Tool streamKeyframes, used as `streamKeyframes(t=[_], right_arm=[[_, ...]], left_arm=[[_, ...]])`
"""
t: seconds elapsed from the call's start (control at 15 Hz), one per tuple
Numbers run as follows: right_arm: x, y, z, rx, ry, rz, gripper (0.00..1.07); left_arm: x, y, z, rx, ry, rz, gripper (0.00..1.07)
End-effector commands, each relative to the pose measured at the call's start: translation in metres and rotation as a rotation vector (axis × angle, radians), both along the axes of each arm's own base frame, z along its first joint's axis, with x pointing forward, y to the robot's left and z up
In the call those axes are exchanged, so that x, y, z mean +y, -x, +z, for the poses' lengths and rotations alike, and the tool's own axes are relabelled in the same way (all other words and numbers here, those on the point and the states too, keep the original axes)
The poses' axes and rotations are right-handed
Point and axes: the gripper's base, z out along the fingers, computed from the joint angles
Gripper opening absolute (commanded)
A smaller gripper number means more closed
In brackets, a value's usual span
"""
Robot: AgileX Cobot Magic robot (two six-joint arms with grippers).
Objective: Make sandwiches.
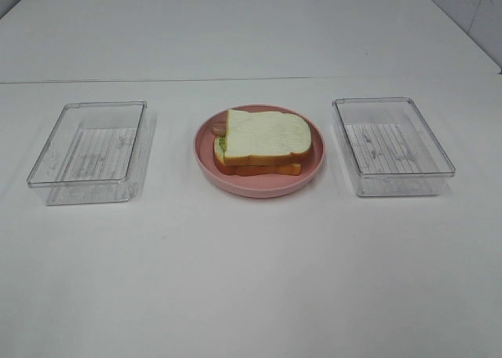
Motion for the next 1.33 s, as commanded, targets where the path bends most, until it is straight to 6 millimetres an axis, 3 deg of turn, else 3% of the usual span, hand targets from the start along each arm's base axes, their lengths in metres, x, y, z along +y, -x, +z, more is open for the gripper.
streamKeyframes(t=[0.07, 1.33], right_arm=[[-0.0005, 0.0028, -0.0007, -0.029, 0.004, 0.023, 0.79], [0.0000, 0.0034, -0.0007, -0.032, -0.013, 0.057, 0.78]], left_arm=[[-0.0012, 0.0018, 0.0002, -0.025, 0.010, -0.002, 1.00], [-0.0011, 0.0016, 0.0002, -0.024, 0.010, -0.002, 1.00]])
